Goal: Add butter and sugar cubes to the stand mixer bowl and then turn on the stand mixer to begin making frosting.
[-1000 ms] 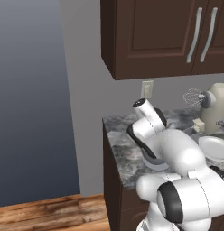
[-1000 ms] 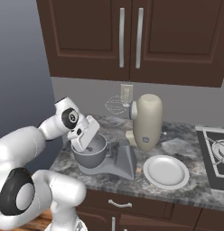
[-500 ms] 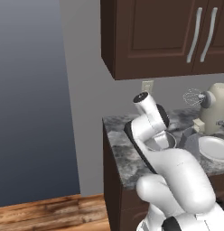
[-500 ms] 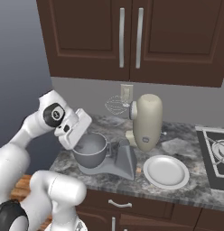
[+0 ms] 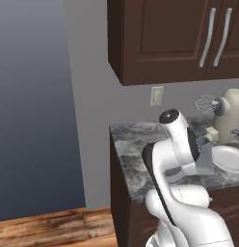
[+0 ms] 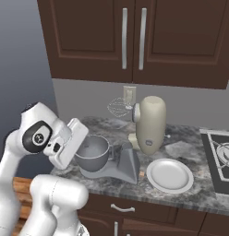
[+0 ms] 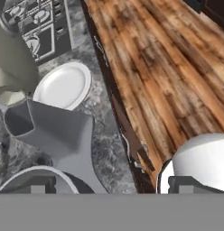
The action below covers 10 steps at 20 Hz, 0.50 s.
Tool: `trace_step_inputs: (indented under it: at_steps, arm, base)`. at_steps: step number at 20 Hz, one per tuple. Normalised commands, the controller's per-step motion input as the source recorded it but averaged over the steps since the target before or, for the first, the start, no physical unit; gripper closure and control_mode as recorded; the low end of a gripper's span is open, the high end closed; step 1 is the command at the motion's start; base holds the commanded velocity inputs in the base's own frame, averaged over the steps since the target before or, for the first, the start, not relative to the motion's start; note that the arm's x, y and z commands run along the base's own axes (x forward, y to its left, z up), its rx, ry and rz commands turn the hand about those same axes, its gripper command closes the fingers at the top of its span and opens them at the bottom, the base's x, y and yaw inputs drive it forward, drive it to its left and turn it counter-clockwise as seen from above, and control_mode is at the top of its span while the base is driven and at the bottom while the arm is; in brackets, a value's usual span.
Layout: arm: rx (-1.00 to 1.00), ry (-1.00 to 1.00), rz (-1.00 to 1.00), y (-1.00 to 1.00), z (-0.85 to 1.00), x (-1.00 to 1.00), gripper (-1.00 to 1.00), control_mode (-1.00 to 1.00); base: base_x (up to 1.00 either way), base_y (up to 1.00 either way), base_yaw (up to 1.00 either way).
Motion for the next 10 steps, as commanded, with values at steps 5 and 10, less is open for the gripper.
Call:
trace_step_inputs:
  at_steps: [5, 10]
  arm:
    - [0.02, -0.09, 0.00, -0.51, -0.02, -0.86, -1.00, -1.00]
    - [0.04, -0.04, 0.00, -0.74, -0.08, -0.64, -1.00, -1.00]
  base:
    - [0.00, 0.00, 0.00]
    - [0.00, 0.00, 0.00]
